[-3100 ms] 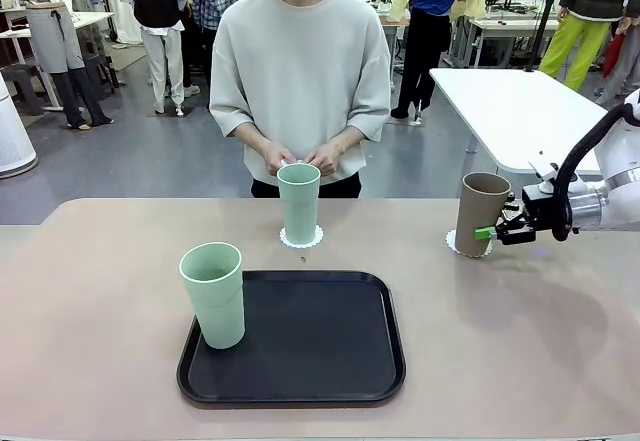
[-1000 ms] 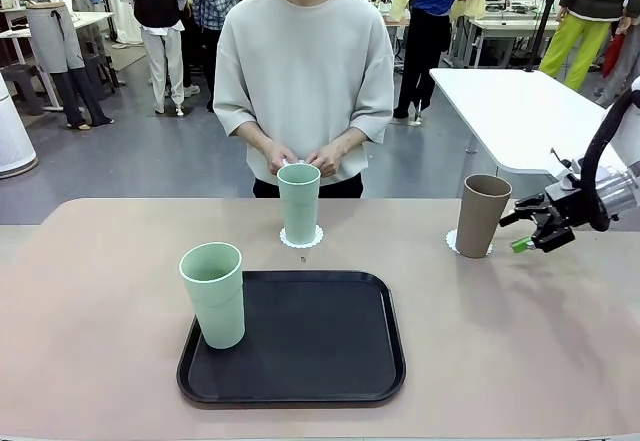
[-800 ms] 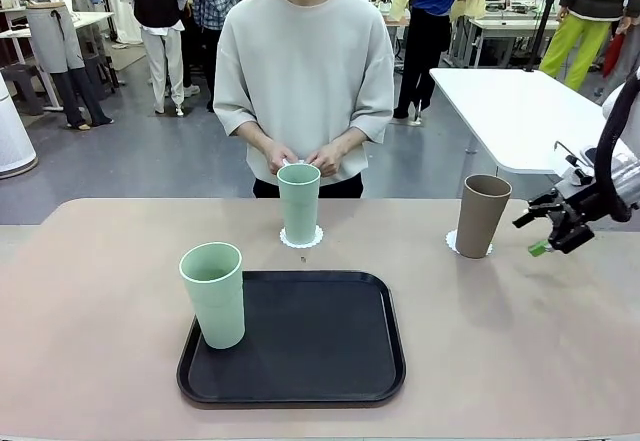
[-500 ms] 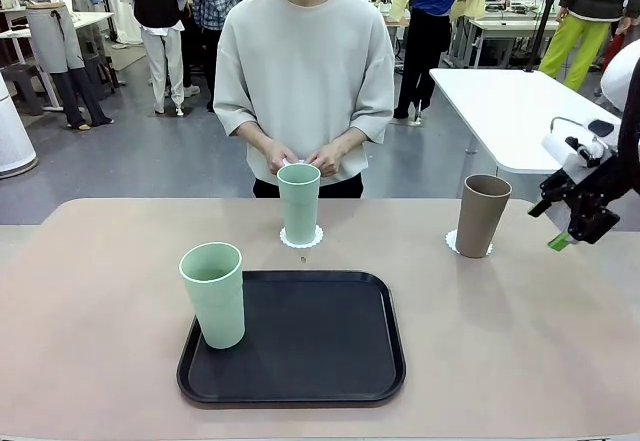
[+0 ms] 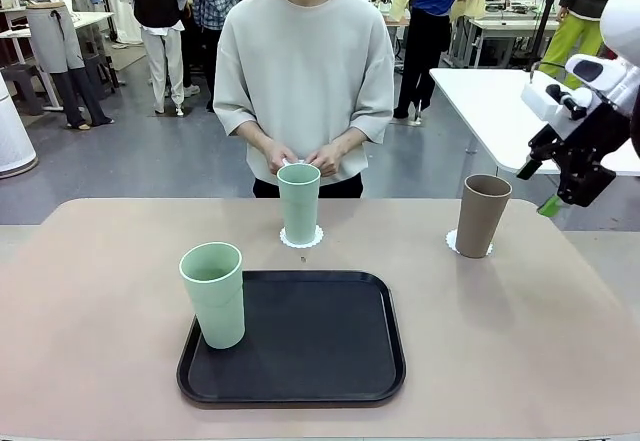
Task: Place coasters on the table and set cups on them.
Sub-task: Take one Reusable plastic cup from the Flat Tray and place it on a coaster set by the human.
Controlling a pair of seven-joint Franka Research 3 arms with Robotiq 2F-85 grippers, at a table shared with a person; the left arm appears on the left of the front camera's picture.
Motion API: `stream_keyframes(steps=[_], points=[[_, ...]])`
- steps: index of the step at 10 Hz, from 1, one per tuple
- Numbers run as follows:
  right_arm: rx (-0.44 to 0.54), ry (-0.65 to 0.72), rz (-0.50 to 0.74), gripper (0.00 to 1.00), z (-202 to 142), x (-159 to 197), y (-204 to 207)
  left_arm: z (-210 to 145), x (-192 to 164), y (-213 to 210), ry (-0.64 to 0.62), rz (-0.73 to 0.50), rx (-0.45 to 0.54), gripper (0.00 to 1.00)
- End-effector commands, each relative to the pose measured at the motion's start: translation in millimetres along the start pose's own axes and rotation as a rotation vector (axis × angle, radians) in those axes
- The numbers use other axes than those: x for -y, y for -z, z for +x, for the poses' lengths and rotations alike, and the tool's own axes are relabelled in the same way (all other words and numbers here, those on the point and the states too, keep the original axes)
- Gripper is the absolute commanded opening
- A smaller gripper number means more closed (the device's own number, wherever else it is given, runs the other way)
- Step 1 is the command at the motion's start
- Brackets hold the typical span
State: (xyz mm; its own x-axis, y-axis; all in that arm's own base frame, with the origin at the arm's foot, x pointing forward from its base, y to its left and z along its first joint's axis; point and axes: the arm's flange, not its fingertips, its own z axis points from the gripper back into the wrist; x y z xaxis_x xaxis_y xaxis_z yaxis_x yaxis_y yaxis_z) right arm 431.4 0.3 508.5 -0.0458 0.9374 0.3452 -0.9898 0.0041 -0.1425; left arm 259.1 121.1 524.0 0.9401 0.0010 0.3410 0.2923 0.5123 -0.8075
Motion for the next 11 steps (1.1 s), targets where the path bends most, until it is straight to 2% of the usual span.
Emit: stream_keyframes(steps=[1, 3, 4, 11], points=[[-0.080, 0.039, 0.014, 1.00, 24, -13, -4, -1, 1, -1, 0.003, -0.012, 0.002, 1.00], [-0.163, 0.067, 0.023, 1.00, 40, -18, -3, -1, 1, -1, 0.003, -0.012, 0.002, 1.00], [-0.068, 0.018, -0.007, 1.00, 29, -10, -12, -1, 1, -1, 0.003, -0.012, 0.002, 1.00], [-0.068, 0.018, -0.007, 1.00, 29, -10, -12, -1, 1, -1, 0.003, -0.012, 0.002, 1.00]])
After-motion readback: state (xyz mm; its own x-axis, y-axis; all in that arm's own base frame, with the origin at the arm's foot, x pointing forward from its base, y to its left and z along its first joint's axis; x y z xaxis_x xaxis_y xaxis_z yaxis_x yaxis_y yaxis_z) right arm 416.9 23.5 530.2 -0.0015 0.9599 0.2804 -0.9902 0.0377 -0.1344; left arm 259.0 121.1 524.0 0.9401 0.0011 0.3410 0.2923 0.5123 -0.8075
